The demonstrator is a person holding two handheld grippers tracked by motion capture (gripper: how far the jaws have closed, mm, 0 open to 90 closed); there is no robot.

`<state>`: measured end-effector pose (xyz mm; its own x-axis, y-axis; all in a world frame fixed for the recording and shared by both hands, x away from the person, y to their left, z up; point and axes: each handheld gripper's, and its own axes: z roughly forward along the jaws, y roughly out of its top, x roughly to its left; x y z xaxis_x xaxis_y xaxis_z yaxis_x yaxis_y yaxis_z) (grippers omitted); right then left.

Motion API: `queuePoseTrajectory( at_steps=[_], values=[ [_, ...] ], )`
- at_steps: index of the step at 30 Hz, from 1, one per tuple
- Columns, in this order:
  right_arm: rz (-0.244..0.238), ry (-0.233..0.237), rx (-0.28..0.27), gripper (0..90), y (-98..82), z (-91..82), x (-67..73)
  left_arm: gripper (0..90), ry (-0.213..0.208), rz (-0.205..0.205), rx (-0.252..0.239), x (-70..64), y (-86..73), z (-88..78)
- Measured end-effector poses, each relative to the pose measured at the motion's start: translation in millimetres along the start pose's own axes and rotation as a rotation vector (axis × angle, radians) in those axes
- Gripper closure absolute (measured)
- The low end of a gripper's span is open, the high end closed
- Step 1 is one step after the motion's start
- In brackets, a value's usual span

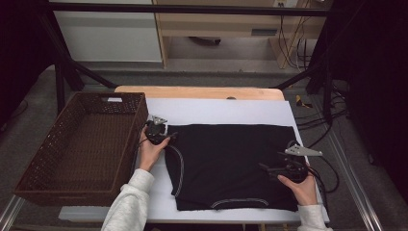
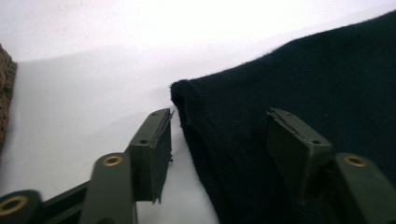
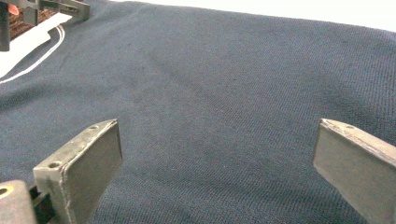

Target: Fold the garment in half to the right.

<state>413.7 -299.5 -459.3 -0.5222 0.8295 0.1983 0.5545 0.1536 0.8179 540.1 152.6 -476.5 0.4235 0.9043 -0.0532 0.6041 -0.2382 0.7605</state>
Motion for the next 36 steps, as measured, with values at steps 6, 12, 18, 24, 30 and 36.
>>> queuePoseTrajectory(
  at_steps=[6, 12, 18, 24, 30, 36],
  values=[
    [0.000, 0.001, -0.002, 2.5, 0.1, 0.3, -0.1, 56.5, -0.018, -0.010, -0.005, 1.8, -2.0, 5.9],
    [0.003, 0.006, 0.006, 2.6, 0.9, 0.9, 2.1, 68.6, -0.037, -0.012, -0.021, 1.1, -3.0, 7.5],
    [-0.006, 0.012, 0.004, 2.8, 3.5, 0.9, 6.8, 78.6, -0.058, -0.004, -0.026, -0.1, -3.7, 8.1],
    [-0.022, 0.019, 0.004, 2.8, 8.4, 2.3, 17.9, 78.9, -0.045, 0.016, -0.029, -2.8, -4.3, 8.0],
    [-0.040, 0.029, -0.015, 2.9, 13.1, 5.1, 32.2, 79.1, -0.045, 0.019, -0.031, -3.1, -4.7, 8.0],
    [-0.057, 0.035, -0.020, 2.3, 16.5, 13.0, 51.4, 79.6, -0.048, 0.018, -0.031, -2.8, -4.9, 8.0]
  ],
)
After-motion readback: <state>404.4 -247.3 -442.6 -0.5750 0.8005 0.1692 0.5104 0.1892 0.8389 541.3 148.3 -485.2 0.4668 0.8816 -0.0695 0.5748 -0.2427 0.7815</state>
